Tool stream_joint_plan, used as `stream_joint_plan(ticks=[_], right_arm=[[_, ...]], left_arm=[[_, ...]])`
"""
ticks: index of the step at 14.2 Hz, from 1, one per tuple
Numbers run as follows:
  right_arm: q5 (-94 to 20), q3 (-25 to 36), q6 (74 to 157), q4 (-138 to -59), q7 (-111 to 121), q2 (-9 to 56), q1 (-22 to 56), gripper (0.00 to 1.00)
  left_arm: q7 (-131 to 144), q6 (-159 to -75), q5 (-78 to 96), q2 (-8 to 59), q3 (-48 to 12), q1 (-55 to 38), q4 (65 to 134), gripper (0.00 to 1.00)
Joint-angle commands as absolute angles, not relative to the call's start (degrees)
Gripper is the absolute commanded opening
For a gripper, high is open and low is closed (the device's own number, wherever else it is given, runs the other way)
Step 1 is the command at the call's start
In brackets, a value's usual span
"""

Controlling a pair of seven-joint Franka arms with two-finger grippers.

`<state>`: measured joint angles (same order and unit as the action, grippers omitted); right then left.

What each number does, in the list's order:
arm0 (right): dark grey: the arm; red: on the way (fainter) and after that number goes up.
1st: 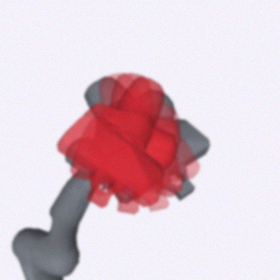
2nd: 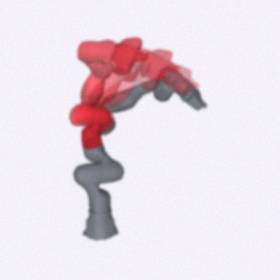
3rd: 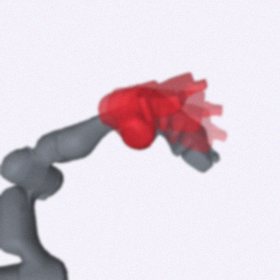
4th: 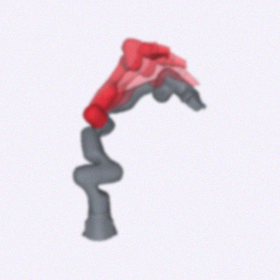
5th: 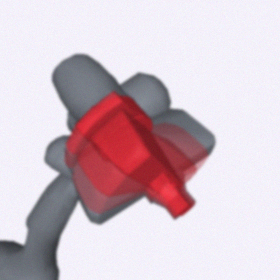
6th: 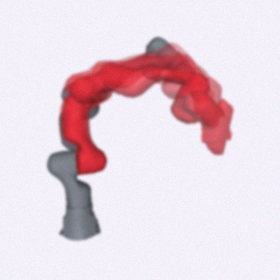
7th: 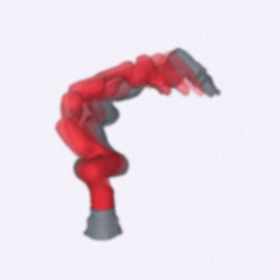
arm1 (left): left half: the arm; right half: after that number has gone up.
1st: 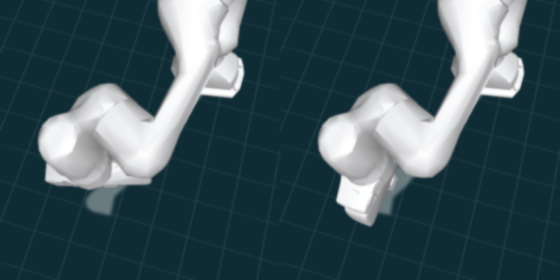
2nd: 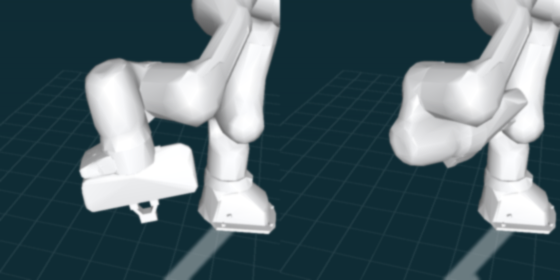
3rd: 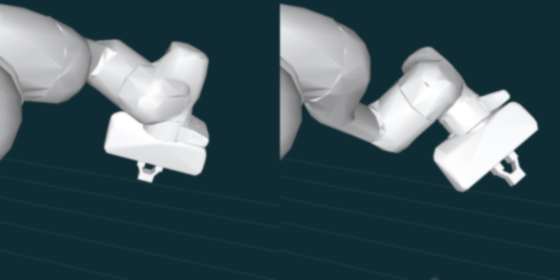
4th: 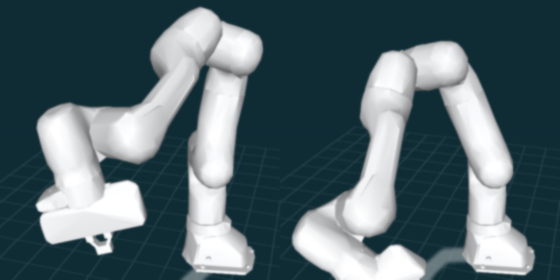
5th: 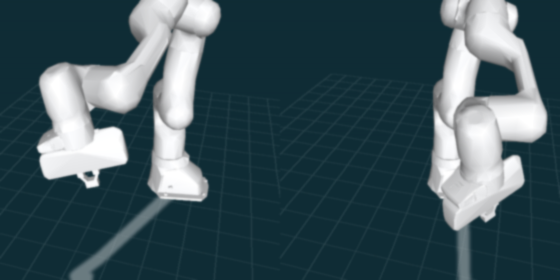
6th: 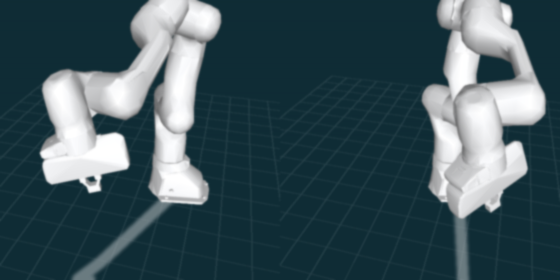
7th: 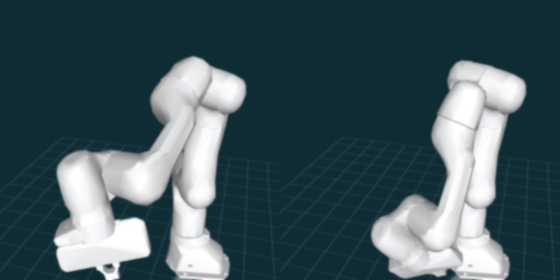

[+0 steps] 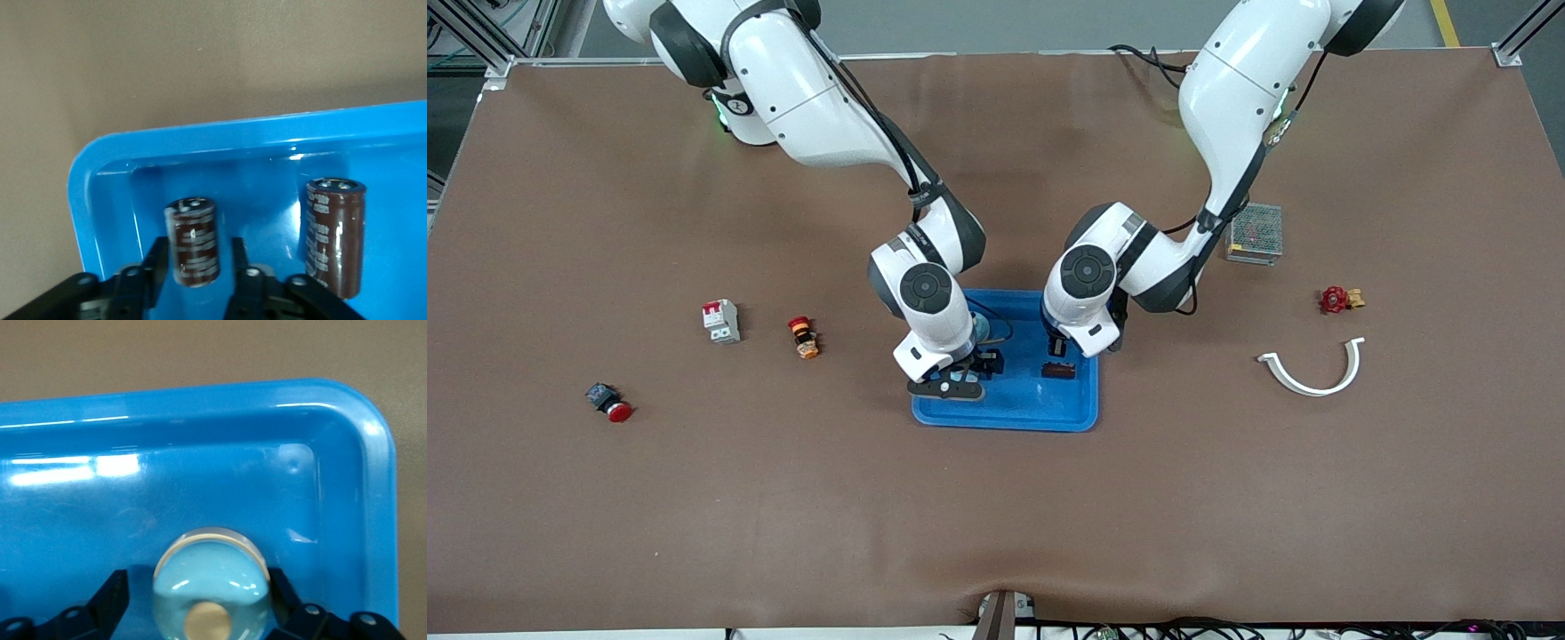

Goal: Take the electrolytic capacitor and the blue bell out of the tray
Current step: 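Lift the capacitor with the left gripper while the right gripper lifts the bell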

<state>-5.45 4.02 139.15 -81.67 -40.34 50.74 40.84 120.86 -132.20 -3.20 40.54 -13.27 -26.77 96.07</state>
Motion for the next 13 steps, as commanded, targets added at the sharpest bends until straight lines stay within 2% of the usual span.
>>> stream_joint_plan(ticks=[1, 3, 5, 7, 9, 11, 13], right_arm=[[-4.8, 4.5, 139.2, -80.2, -41.9, 51.8, 41.3, 0.65], [-4.8, 4.5, 138.9, -80.2, -41.7, 51.5, 41.0, 0.55], [-4.9, 4.5, 138.3, -80.1, -41.6, 51.0, 40.5, 0.55], [-5.1, 4.5, 136.0, -80.0, -41.5, 49.2, 40.1, 0.55], [-5.3, 4.6, 127.0, -75.7, -41.2, 47.9, 38.9, 0.55], [-5.3, 4.3, 116.9, -71.0, -39.2, 46.3, 35.4, 0.55], [-5.6, 4.4, 112.2, -69.7, -29.9, 42.9, 32.0, 0.55]], left_arm=[[123.0, -132.2, -4.3, 40.8, -12.9, -27.2, 94.8, 0.00], [122.2, -131.5, -4.4, 40.1, -12.8, -27.2, 94.8, 0.00], [121.9, -127.1, -5.5, 38.6, -12.9, -27.0, 93.9, 0.00], [116.8, -119.0, -5.8, 37.3, -13.1, -26.4, 90.7, 0.00], [106.5, -111.1, -4.8, 34.5, -13.2, -25.8, 89.3, 0.00], [95.9, -107.8, -3.2, 31.3, -13.1, -23.7, 89.6, 0.00], [81.2, -103.4, -3.1, 28.9, -13.1, -21.3, 89.9, 0.00]])
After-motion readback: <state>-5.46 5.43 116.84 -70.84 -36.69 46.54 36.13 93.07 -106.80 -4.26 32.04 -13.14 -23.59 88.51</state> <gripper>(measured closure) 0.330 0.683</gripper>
